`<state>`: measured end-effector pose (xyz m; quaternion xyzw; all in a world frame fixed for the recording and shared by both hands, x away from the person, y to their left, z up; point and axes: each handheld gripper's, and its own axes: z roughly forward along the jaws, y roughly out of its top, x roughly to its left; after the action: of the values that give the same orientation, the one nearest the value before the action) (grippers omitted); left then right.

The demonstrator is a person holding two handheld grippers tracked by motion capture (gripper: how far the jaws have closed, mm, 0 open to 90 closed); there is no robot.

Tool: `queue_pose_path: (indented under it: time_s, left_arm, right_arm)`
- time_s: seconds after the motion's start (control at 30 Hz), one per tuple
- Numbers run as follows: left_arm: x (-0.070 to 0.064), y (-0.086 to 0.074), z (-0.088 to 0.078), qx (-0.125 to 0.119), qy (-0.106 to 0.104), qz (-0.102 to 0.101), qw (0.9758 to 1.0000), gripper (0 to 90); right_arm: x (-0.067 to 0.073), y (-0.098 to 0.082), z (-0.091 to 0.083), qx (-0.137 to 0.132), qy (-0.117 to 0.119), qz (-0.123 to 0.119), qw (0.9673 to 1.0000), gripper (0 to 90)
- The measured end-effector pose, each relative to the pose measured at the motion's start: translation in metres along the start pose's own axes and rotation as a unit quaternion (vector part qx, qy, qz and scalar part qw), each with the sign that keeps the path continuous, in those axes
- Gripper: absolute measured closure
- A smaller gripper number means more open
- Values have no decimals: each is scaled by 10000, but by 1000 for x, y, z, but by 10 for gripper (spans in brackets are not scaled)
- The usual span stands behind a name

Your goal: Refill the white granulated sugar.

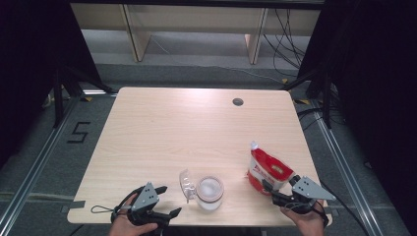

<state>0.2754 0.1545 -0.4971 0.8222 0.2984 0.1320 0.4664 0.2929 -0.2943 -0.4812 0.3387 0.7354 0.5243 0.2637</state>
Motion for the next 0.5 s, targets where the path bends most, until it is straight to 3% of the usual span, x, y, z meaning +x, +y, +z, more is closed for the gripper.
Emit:
queue_pose_path:
  time_s: [0.03, 0.13, 0.3, 0.37, 0.5]
  left_arm:
    - [-1, 1, 0, -64, -20, -78, 9999, 165]
    - [-2, 2, -1, -117, -70, -96, 9999, 165]
    - [-2, 2, -1, -59, -62, -81, 9999, 165]
    - [-2, 3, -2, -67, -42, -137, 9999, 165]
    - [-2, 3, -3, -52, -66, -171, 9998, 165]
  right_arm:
    - [2, 0, -2, 28, -103, 102, 9999, 373]
    - [6, 0, -9, 59, -63, 248, 9997, 366]
    - [8, -1, -19, 191, -142, 120, 9996, 355]
    - [10, -1, -23, 266, -186, 276, 9991, 352]
    - [11, -4, -27, 302, -244, 260, 9989, 350]
